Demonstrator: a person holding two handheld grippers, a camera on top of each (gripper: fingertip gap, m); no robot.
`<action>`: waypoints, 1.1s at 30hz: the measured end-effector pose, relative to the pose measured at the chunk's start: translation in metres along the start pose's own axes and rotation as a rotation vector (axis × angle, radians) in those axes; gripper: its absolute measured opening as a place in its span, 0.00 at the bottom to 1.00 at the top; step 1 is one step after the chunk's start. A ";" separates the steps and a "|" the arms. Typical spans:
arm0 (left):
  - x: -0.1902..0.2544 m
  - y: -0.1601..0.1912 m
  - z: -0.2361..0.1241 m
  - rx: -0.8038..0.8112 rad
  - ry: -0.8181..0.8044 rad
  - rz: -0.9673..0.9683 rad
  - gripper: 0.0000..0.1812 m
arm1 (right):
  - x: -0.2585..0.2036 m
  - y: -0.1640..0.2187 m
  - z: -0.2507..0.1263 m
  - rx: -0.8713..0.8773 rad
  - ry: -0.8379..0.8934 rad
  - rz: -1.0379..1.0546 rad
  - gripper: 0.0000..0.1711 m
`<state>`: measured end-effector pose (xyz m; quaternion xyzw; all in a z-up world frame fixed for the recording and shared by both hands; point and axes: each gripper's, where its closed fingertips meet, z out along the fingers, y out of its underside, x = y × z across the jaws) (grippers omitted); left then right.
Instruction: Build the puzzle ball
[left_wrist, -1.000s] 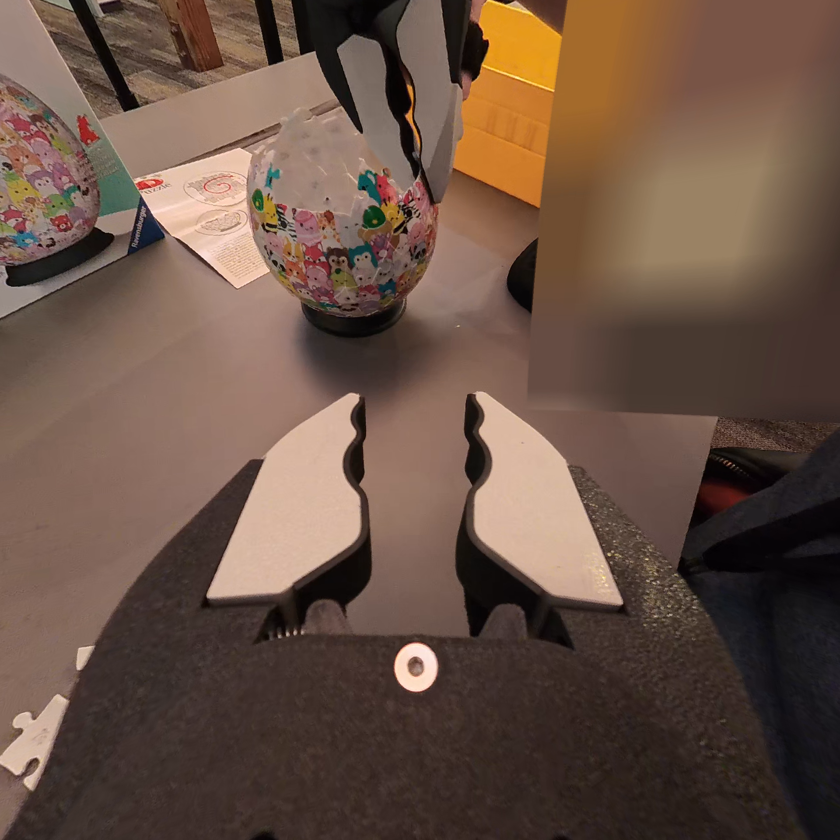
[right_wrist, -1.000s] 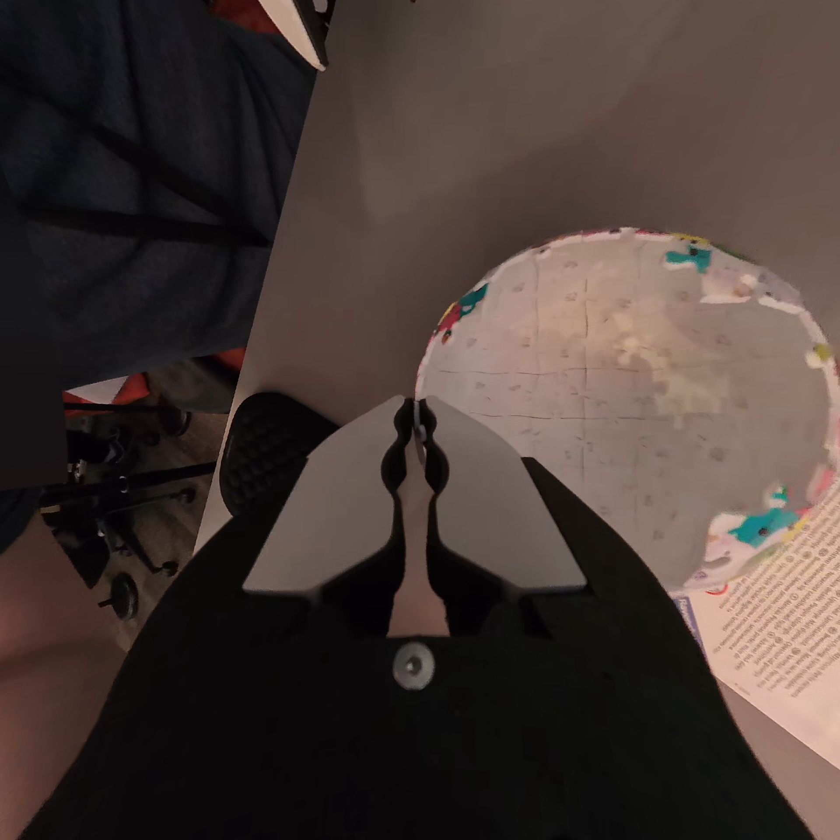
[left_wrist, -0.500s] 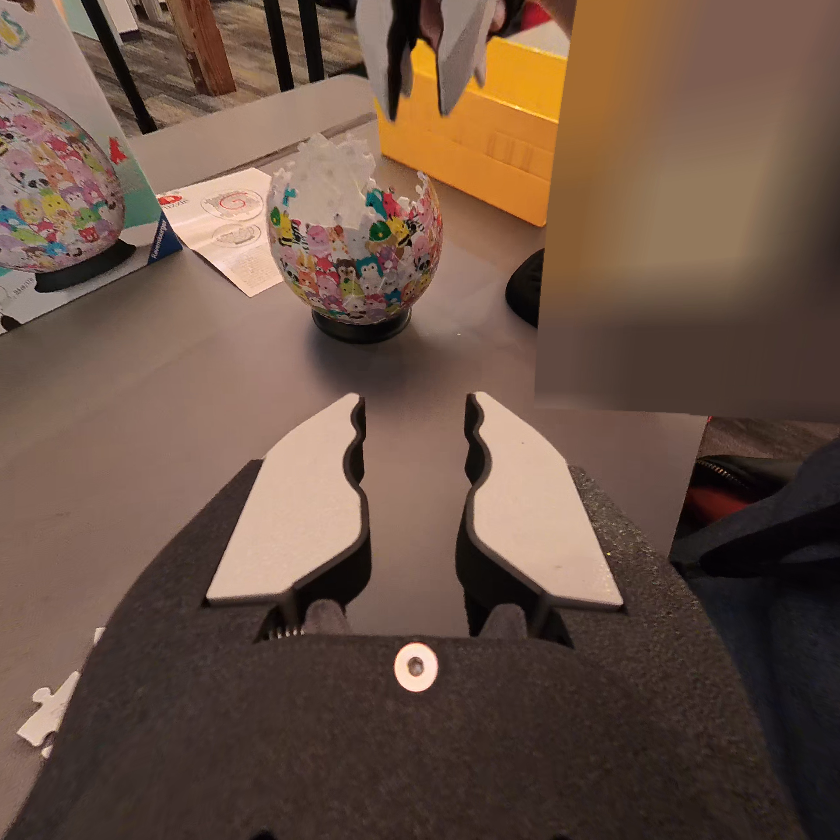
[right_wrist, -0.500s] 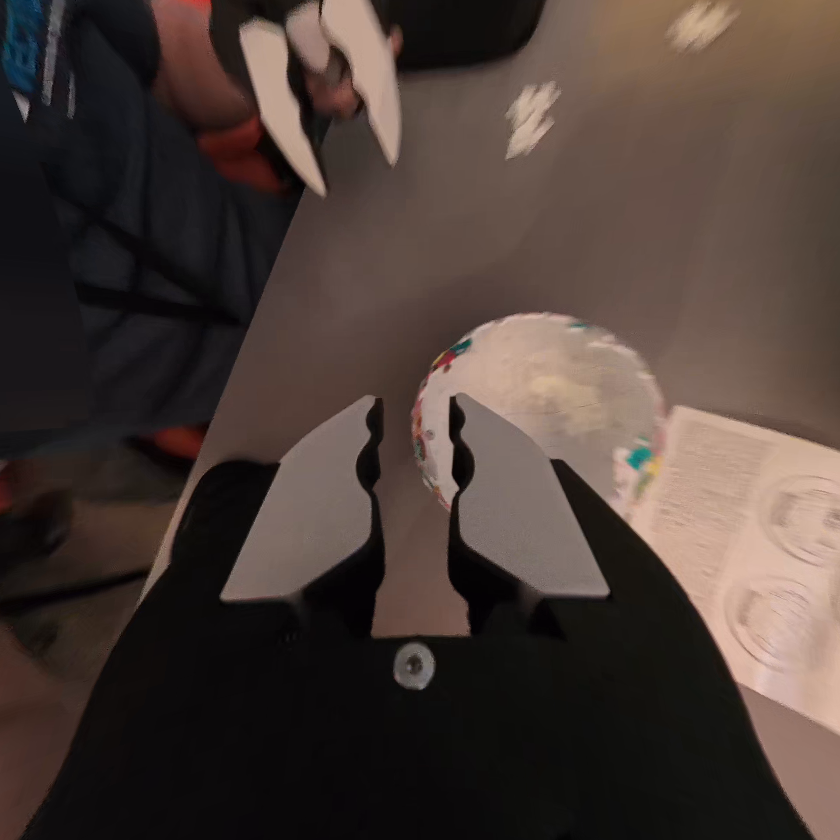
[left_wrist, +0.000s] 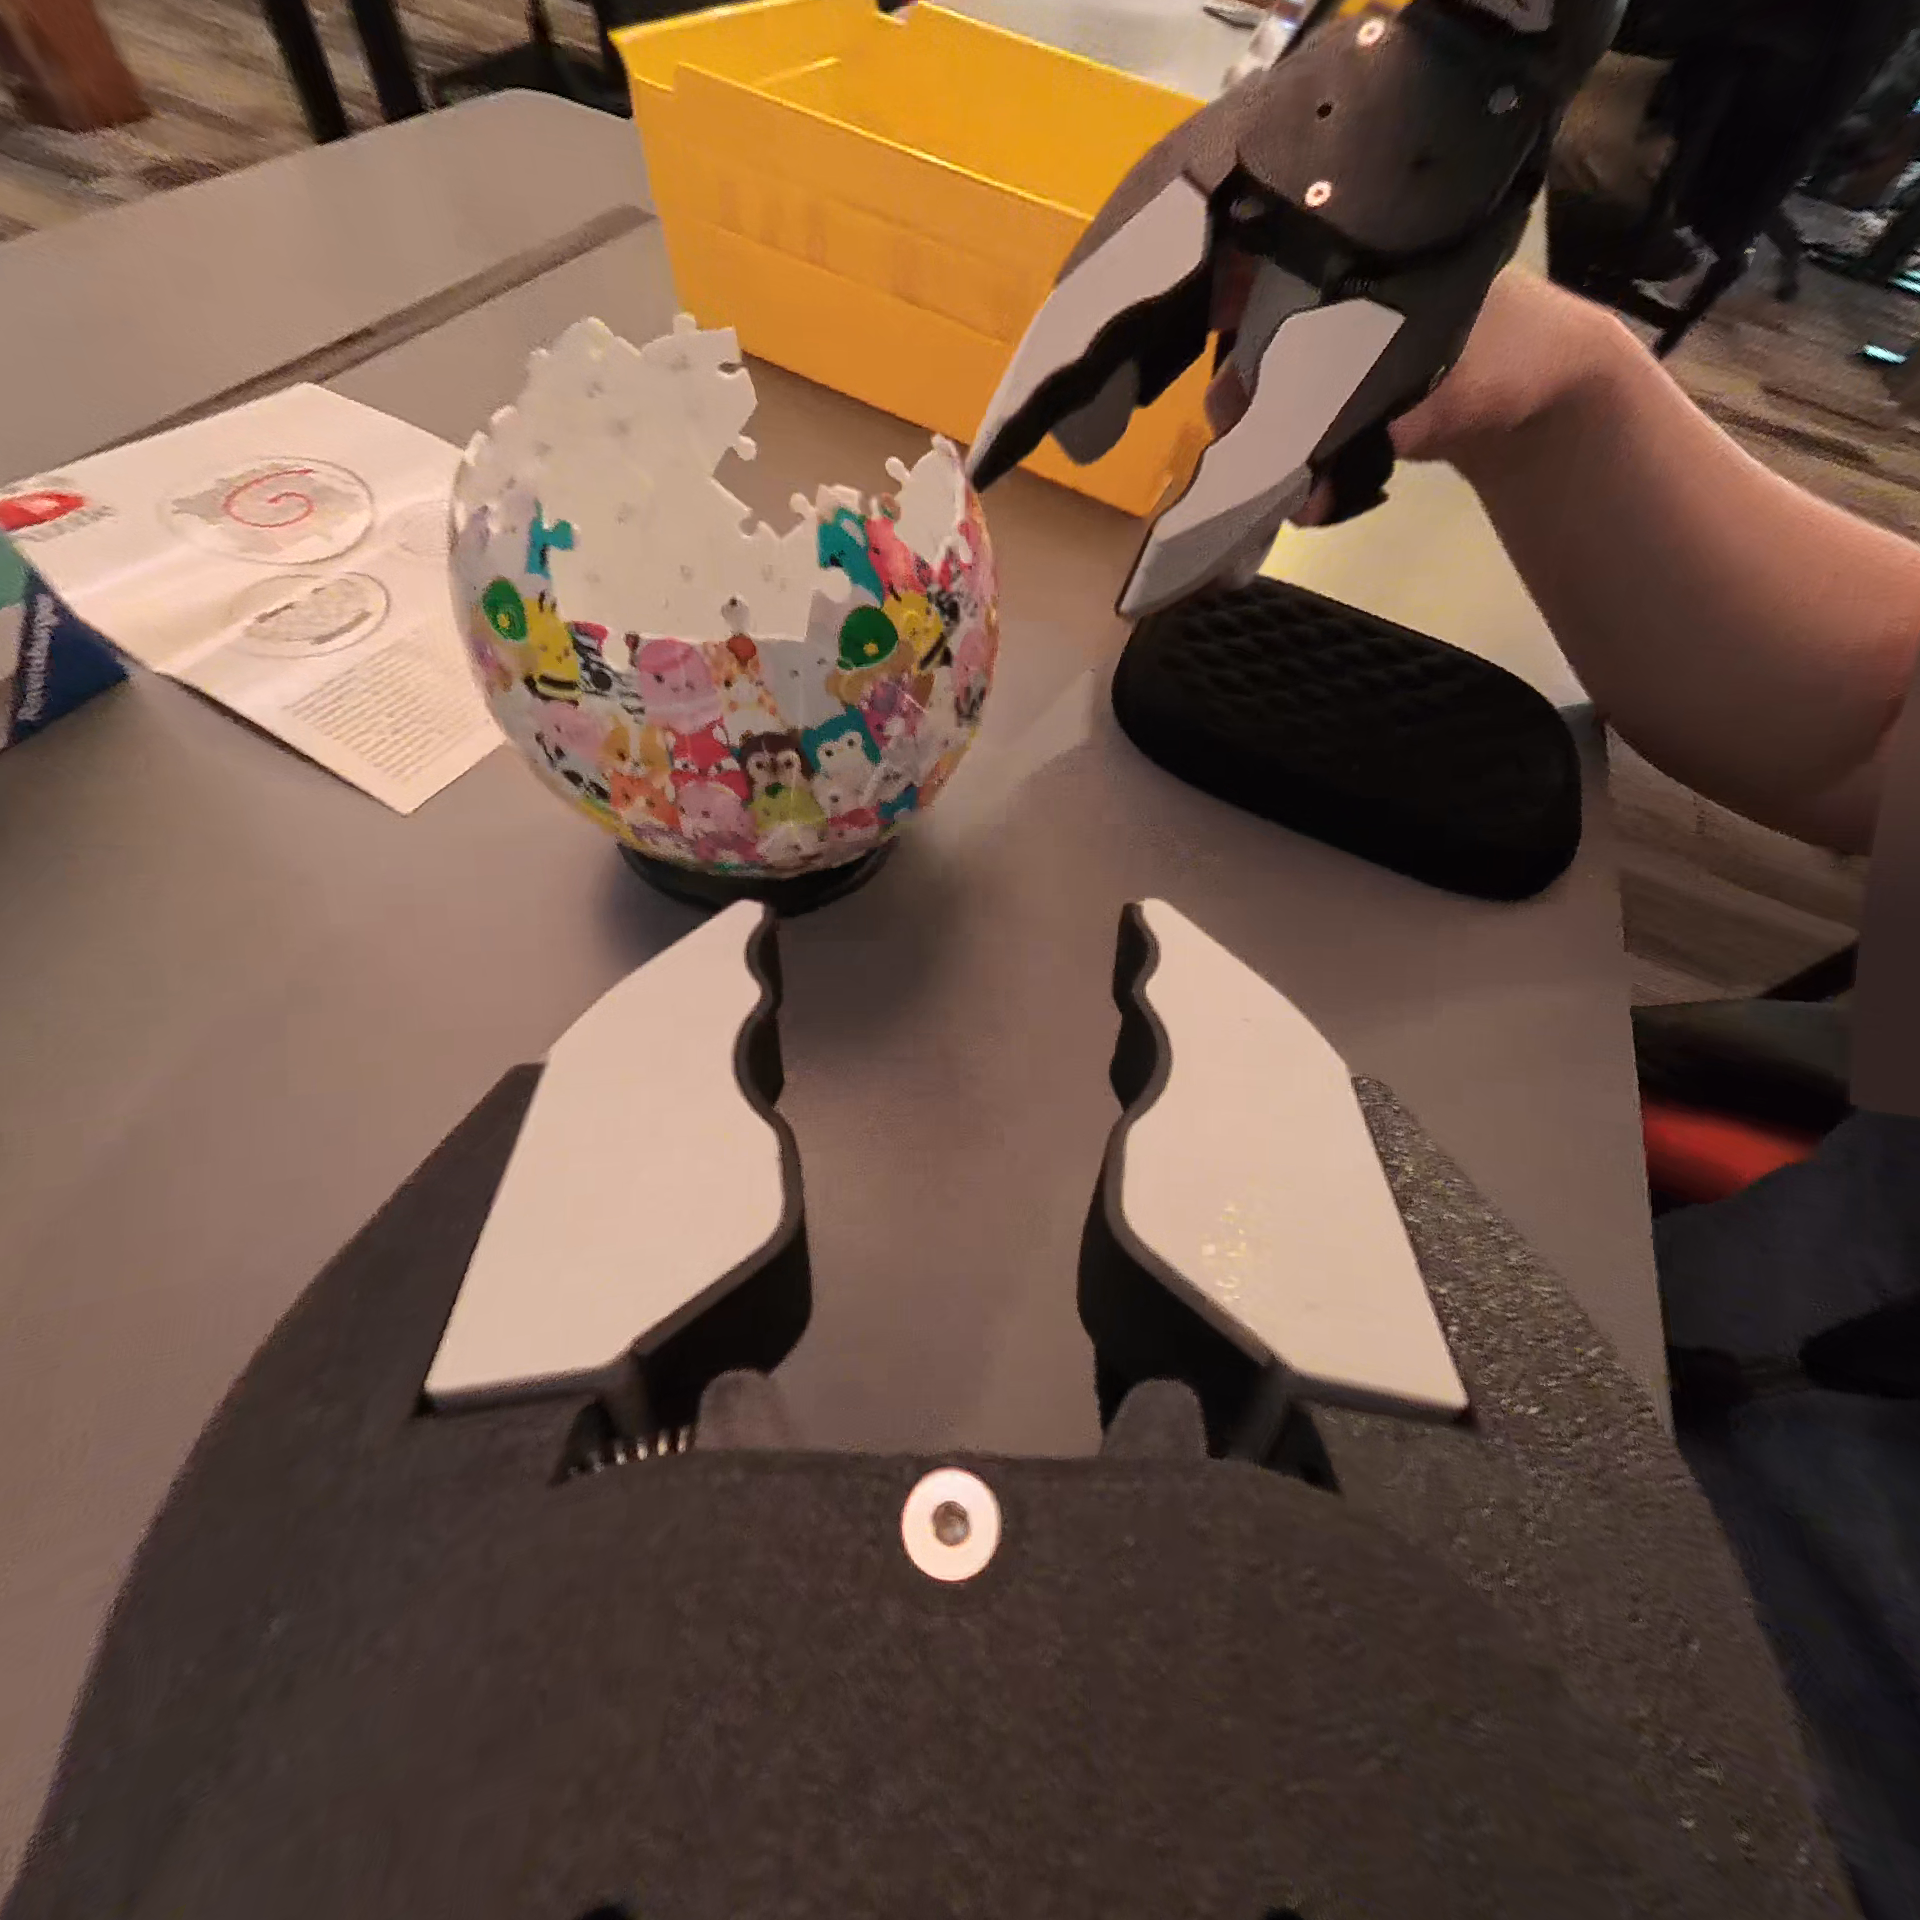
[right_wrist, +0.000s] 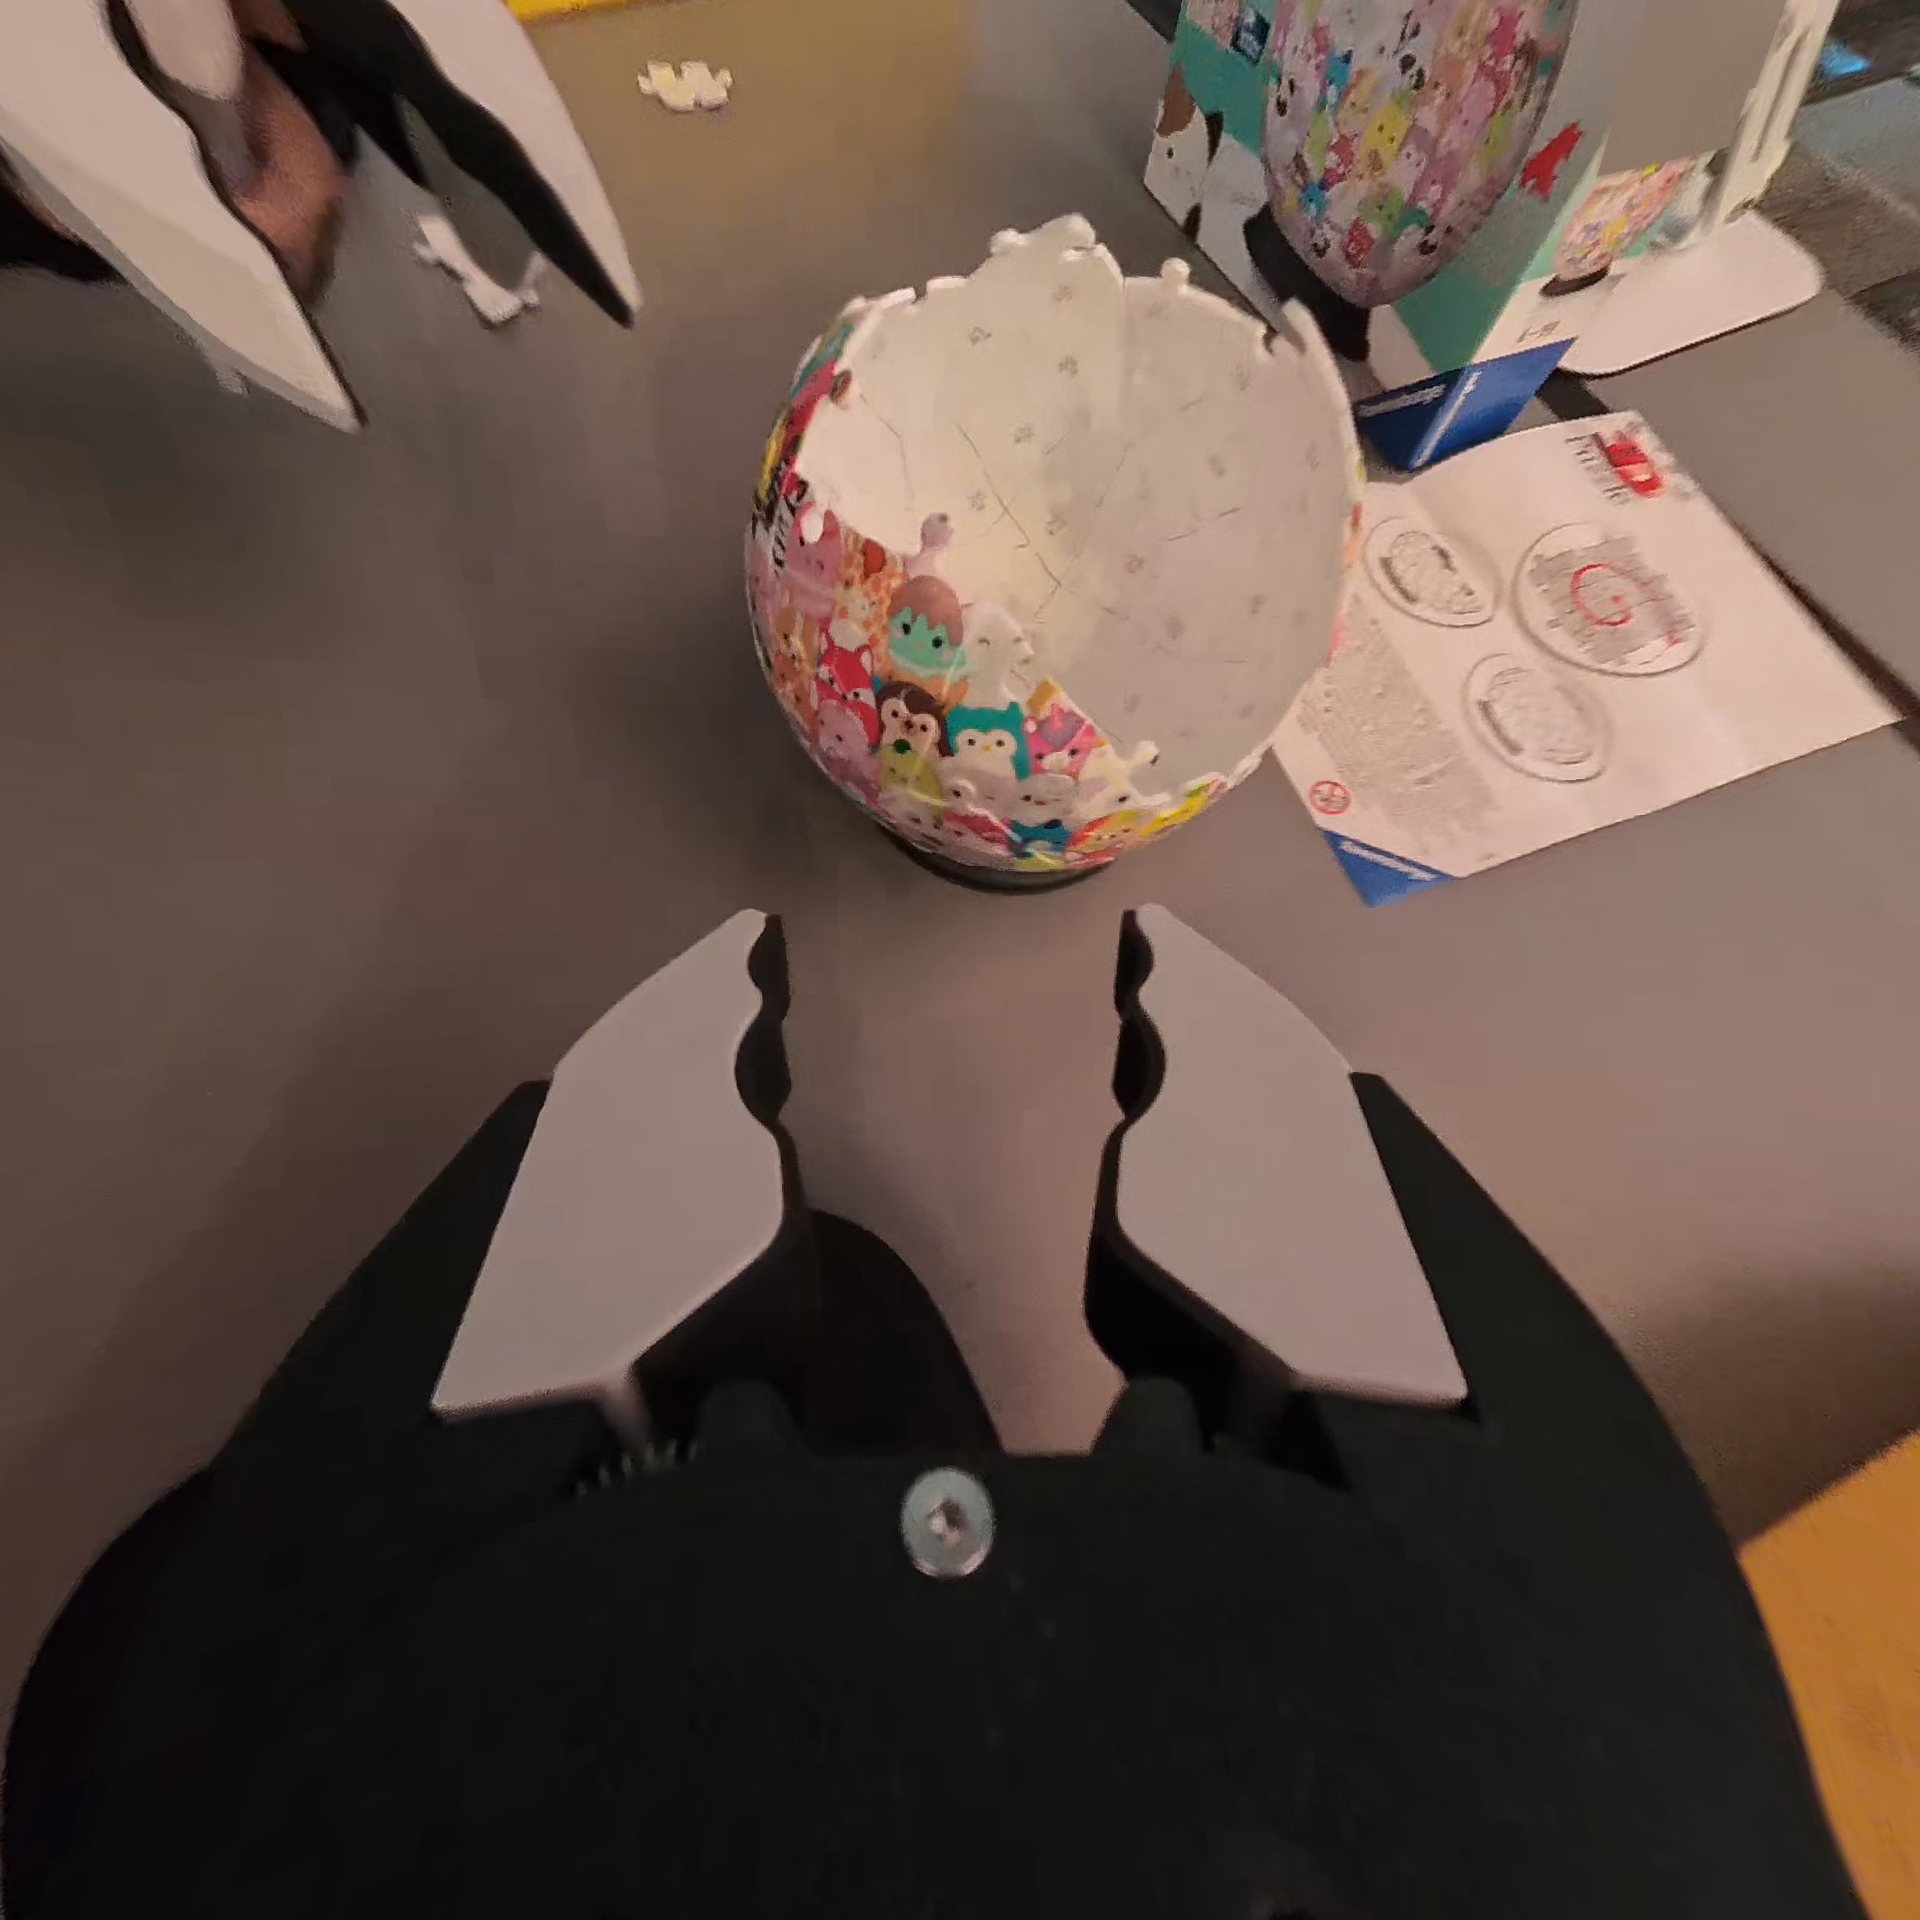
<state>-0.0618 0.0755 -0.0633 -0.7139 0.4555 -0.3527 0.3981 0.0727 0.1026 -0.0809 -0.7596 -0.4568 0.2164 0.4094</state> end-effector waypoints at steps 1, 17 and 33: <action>-0.004 -0.001 0.006 -0.010 0.019 0.001 0.36 | 0.000 0.001 0.003 0.014 -0.027 0.039 0.36; -0.027 -0.005 0.042 -0.064 0.049 0.007 0.40 | 0.010 0.009 0.030 0.070 -0.076 0.084 0.37; -0.071 -0.002 0.052 -0.129 0.141 0.337 0.52 | 0.004 0.007 0.030 0.035 0.066 0.251 0.42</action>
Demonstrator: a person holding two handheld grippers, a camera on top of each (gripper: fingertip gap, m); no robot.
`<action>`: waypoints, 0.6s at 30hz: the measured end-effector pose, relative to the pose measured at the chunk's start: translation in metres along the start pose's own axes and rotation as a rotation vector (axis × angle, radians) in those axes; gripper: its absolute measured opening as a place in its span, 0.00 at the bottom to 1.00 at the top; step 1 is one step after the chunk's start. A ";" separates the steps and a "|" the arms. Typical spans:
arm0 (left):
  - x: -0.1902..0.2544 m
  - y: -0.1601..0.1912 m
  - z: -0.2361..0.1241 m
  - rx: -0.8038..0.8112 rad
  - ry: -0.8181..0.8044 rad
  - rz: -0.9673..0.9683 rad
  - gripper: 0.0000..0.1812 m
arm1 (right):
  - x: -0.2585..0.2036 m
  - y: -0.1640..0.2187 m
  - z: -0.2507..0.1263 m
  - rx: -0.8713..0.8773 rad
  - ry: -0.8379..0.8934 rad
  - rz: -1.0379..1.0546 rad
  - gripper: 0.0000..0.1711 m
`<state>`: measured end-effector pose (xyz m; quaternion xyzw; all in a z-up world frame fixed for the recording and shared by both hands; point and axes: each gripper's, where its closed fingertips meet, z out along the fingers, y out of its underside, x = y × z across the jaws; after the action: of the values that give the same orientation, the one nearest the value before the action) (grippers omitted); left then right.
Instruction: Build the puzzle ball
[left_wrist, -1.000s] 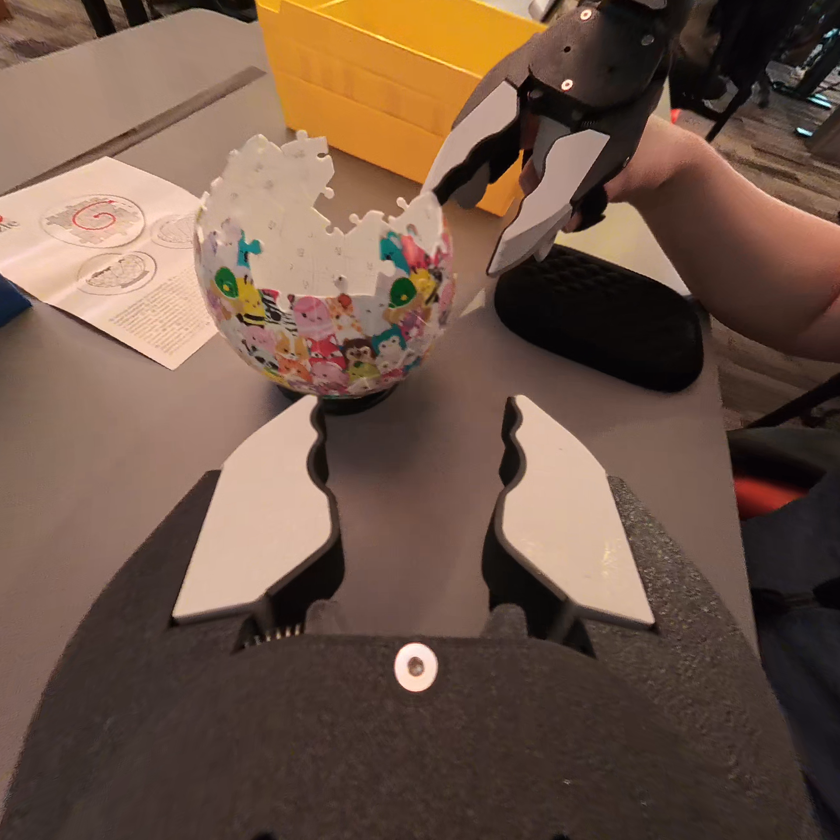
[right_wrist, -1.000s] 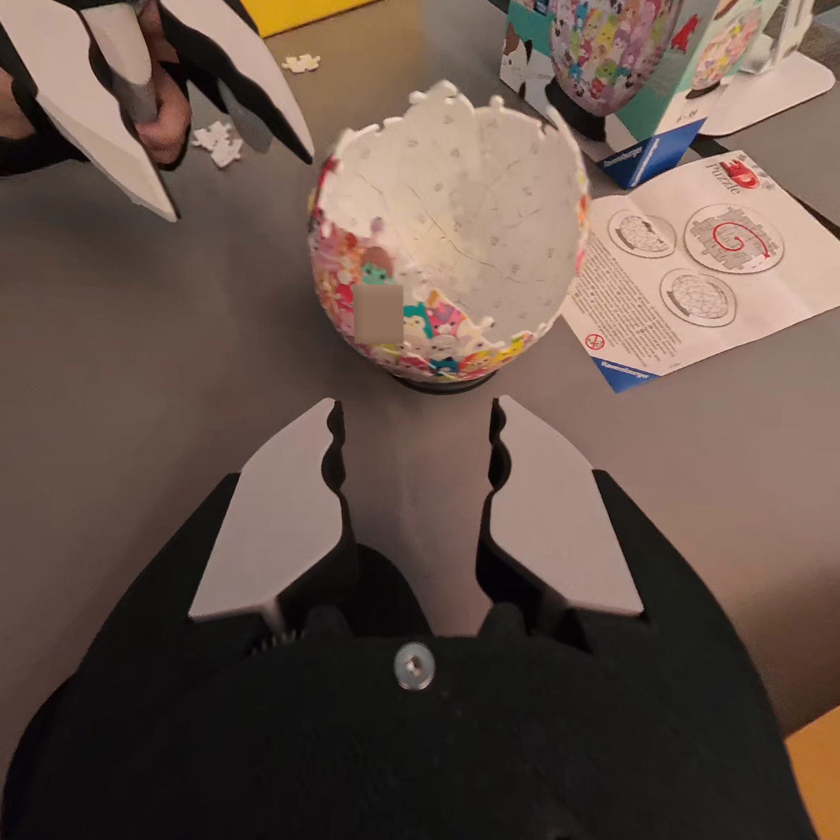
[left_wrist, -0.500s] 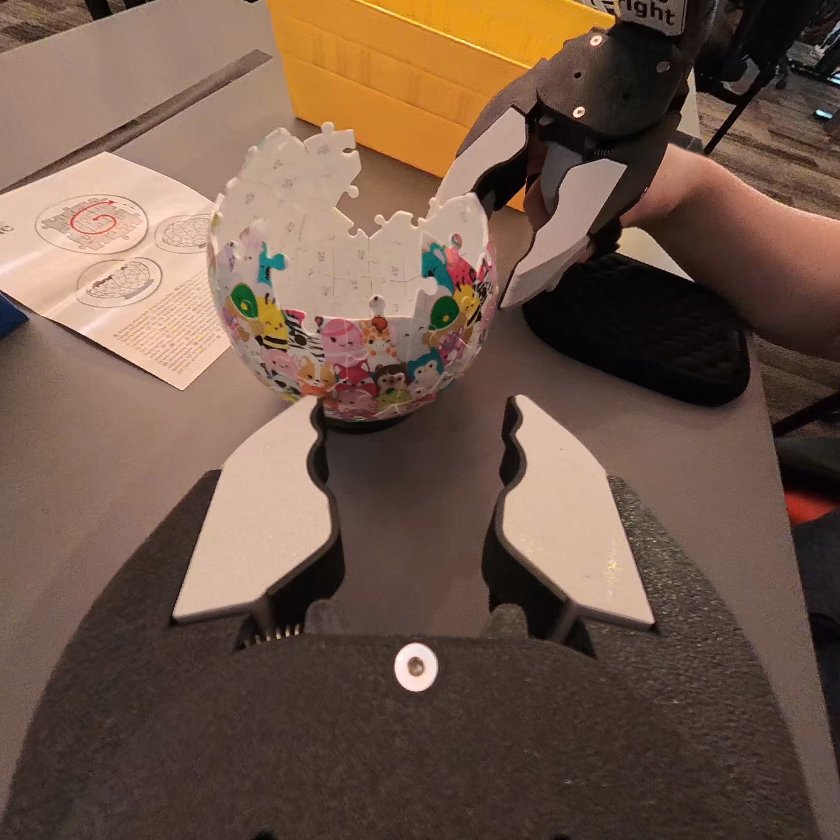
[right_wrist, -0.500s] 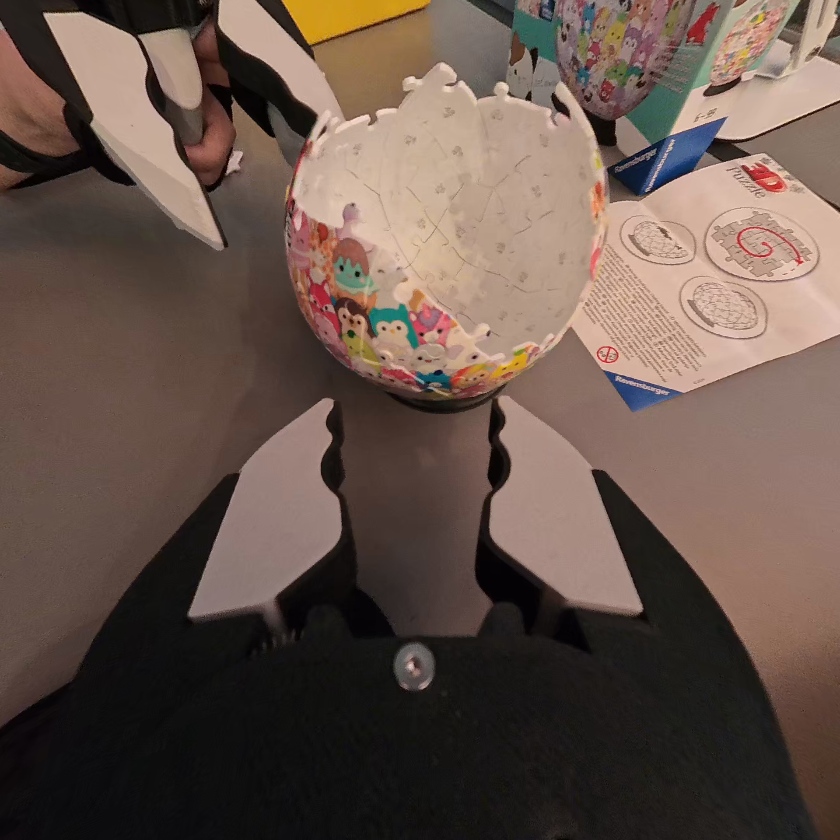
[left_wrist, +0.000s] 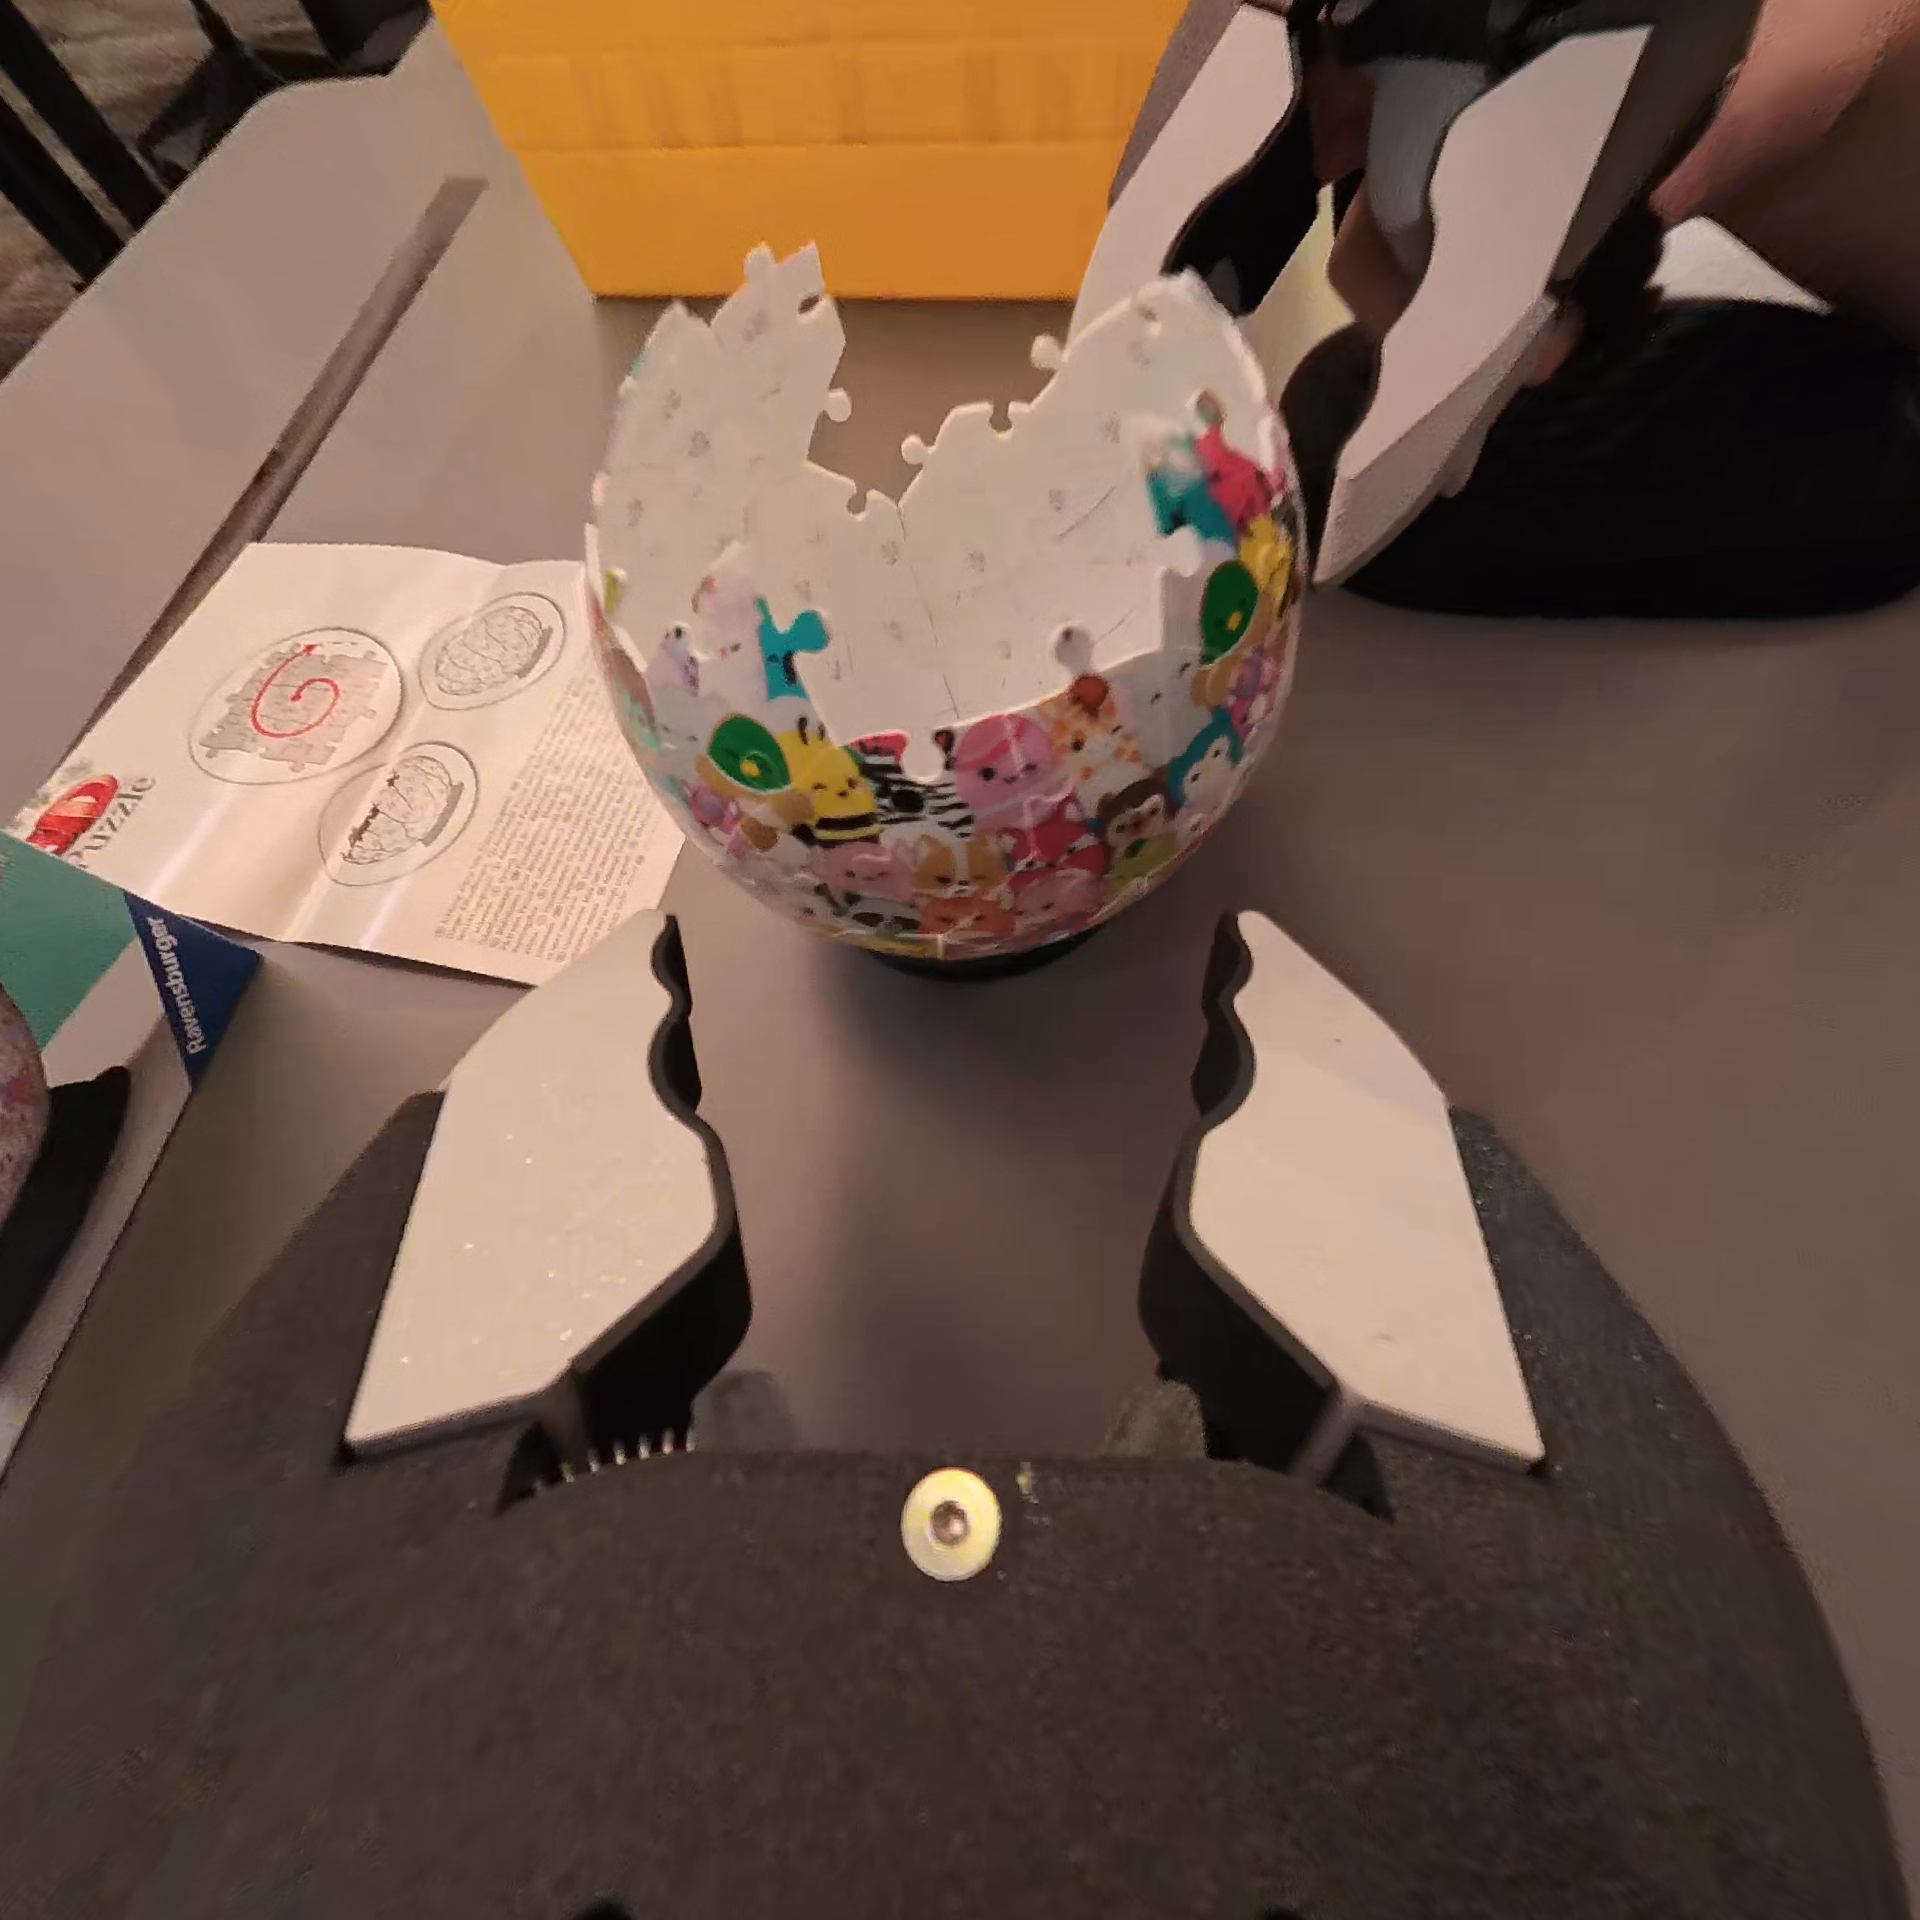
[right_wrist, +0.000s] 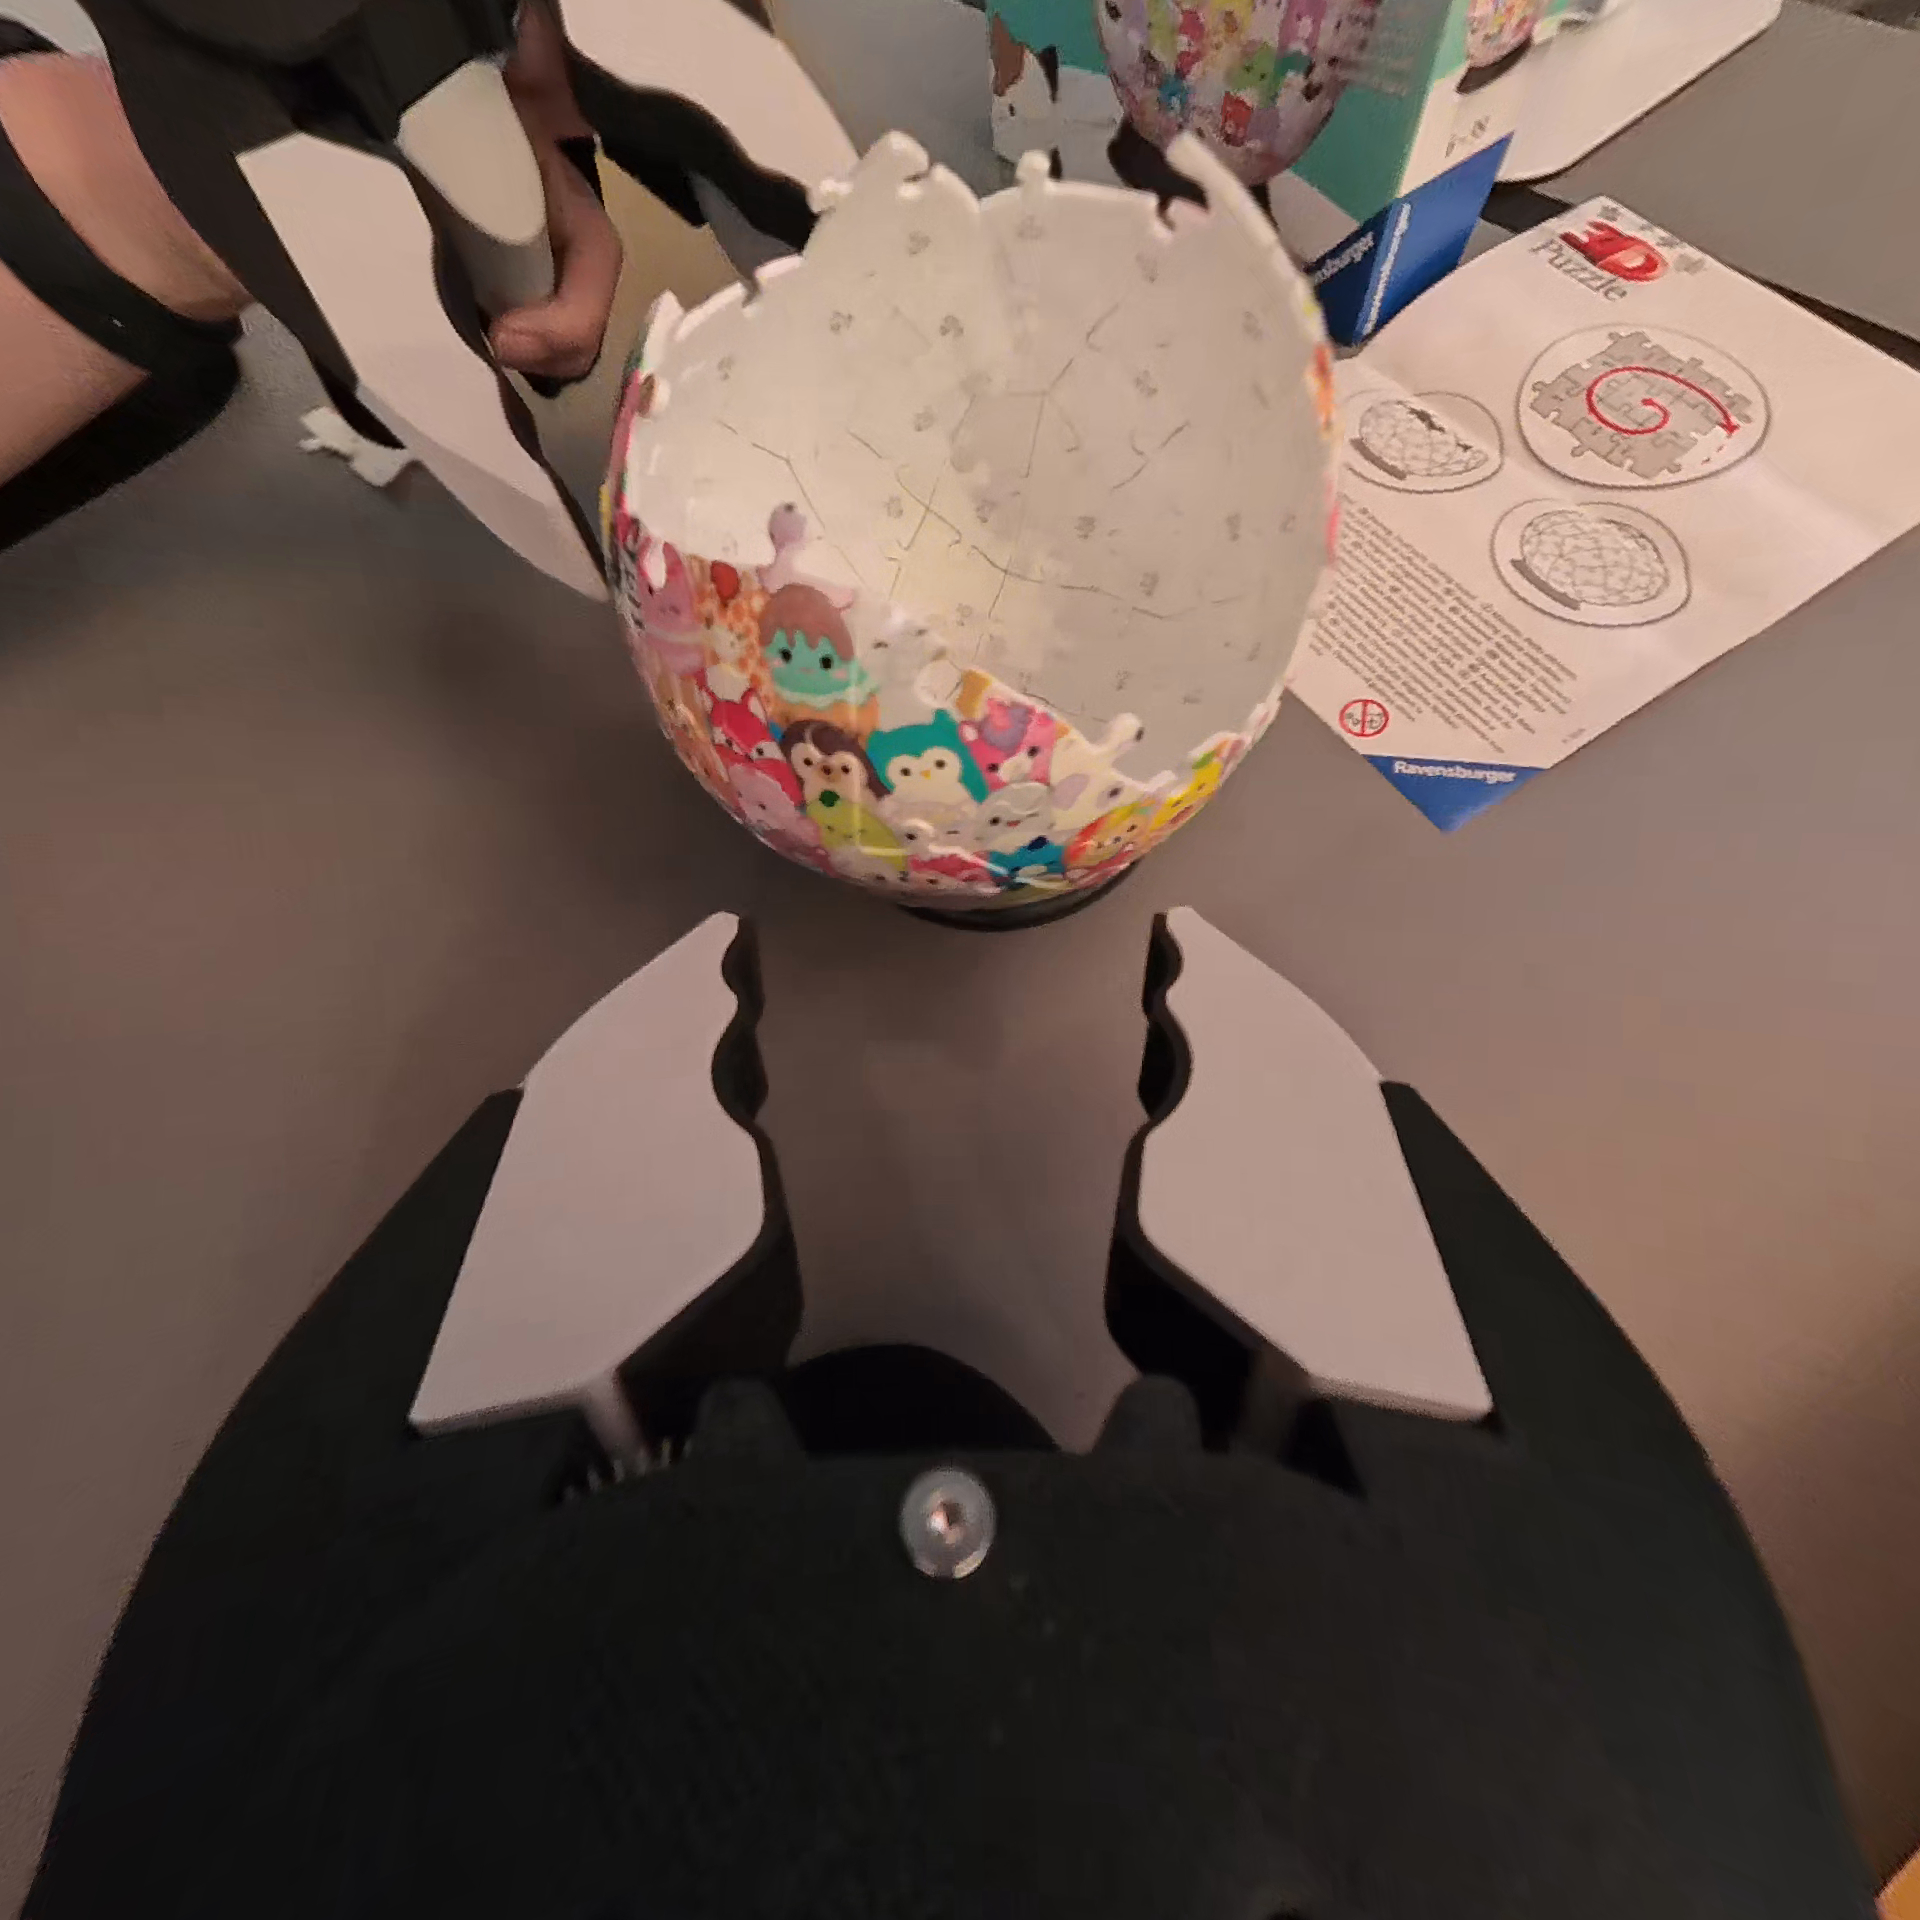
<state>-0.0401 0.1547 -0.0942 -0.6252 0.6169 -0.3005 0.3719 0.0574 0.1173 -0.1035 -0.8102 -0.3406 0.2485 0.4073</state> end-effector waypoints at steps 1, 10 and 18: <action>-0.002 0.003 0.002 -0.016 0.013 0.008 0.53 | -0.001 0.001 0.003 -0.006 0.020 0.006 0.42; -0.005 0.000 0.013 0.044 0.121 -0.004 0.45 | -0.003 0.002 0.022 -0.054 0.072 0.032 0.42; 0.006 0.000 0.016 0.077 0.153 -0.135 0.44 | -0.001 0.000 0.009 -0.128 0.014 0.048 0.40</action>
<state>-0.0264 0.1500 -0.1037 -0.6258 0.5880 -0.3951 0.3264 0.0500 0.1211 -0.1082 -0.8442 -0.3334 0.2301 0.3510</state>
